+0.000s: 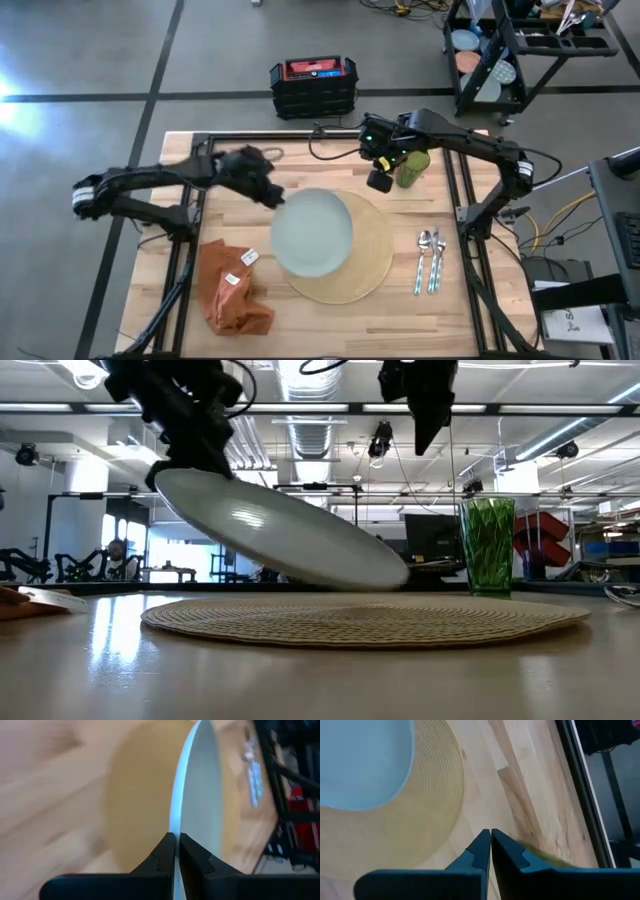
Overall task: Set table place
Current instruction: Put the white plate on the brown table mat
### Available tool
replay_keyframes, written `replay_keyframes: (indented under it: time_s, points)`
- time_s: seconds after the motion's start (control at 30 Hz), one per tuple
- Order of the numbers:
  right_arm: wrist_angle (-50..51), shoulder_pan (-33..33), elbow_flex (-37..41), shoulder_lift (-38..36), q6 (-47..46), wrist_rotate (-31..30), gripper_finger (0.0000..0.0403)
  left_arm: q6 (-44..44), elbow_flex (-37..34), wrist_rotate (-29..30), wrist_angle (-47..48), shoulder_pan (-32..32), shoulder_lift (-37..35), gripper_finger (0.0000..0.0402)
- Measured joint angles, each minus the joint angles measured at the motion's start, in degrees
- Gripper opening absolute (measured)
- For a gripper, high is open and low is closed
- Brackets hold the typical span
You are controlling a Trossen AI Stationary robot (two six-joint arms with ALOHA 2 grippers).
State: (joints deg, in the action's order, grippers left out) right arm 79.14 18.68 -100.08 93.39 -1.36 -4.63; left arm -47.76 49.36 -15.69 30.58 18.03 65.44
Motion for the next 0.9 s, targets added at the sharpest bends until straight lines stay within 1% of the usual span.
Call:
replay_keyframes:
  time_s: [0.1, 0.2, 0.3, 0.53, 0.67, 0.8, 0.9]
  points:
    - [0.14, 0.0, 0.32, -2.14, -1.39, 0.08, 0.0, -2.15, 0.04, 1.19, -8.64, -4.64, 5.43, 0.0]
    - [0.43, 0.0, 0.61, -3.52, -3.04, 0.06, 0.0, -3.52, 0.58, 1.12, -16.43, -6.97, 10.92, 0.0]
    - [0.69, -0.25, 1.35, -4.62, -5.05, 0.06, 0.0, -3.83, 1.03, 0.71, -19.66, -7.69, 15.69, 0.0]
    - [1.04, -2.25, 6.03, -7.13, -8.57, 0.09, 0.0, -0.9, 4.06, 0.29, -20.58, -7.34, 23.69, 0.0]
    - [1.12, -3.83, 8.34, -7.89, -10.59, 0.1, 0.0, 0.86, 5.21, 3.77, -20.32, -6.44, 26.36, 0.0]
    - [1.12, -5.76, 8.78, -7.89, -11.65, 0.08, 0.0, 1.68, 5.27, 7.62, -19.41, -5.21, 27.76, 0.0]
    - [1.15, -6.94, 8.78, -7.98, -12.04, 0.11, 0.0, 2.3, 5.27, 7.87, -19.43, -4.4, 28.05, 0.0]
